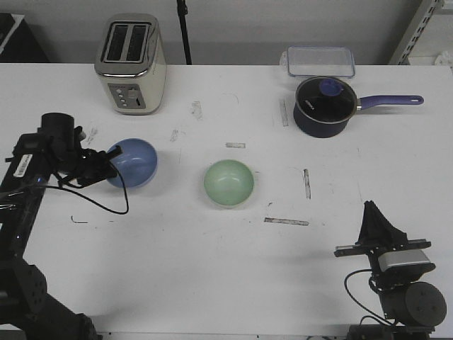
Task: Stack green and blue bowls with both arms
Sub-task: 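Lift the blue bowl with the left gripper over the green bowl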
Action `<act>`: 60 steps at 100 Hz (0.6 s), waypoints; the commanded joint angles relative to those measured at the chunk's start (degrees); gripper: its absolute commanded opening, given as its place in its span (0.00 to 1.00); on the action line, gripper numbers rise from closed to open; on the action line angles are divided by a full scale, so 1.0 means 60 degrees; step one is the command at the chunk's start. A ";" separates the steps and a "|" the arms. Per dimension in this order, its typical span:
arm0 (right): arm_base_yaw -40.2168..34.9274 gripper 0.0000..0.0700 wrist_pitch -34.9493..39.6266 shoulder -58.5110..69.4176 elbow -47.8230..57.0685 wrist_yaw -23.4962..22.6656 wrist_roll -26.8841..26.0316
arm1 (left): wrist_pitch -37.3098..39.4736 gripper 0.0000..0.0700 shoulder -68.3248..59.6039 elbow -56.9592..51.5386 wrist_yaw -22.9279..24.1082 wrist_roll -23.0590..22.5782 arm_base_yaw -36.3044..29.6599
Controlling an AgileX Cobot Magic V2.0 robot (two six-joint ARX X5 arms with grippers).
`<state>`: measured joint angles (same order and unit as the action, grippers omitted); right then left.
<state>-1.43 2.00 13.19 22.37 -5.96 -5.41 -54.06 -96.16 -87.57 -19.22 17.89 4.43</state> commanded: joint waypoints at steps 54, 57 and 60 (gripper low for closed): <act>0.0000 0.02 -0.0117 -0.0015 0.0018 0.0000 -0.0095 | 0.0080 0.00 -0.2535 -0.3286 -0.0018 0.1220 -0.4696; 0.0000 0.02 -0.0117 -0.0015 0.0018 0.0000 -0.0095 | 0.0091 0.00 -0.2659 -0.3388 -0.0018 0.1224 -0.4841; 0.0000 0.02 -0.0117 -0.0015 0.0018 0.0000 -0.0095 | 0.0098 0.00 -0.2772 -0.3461 -0.0015 0.1220 -0.4969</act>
<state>-1.43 2.00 13.19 22.37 -5.96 -5.41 -53.41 -110.98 -105.91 -19.25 24.84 -24.12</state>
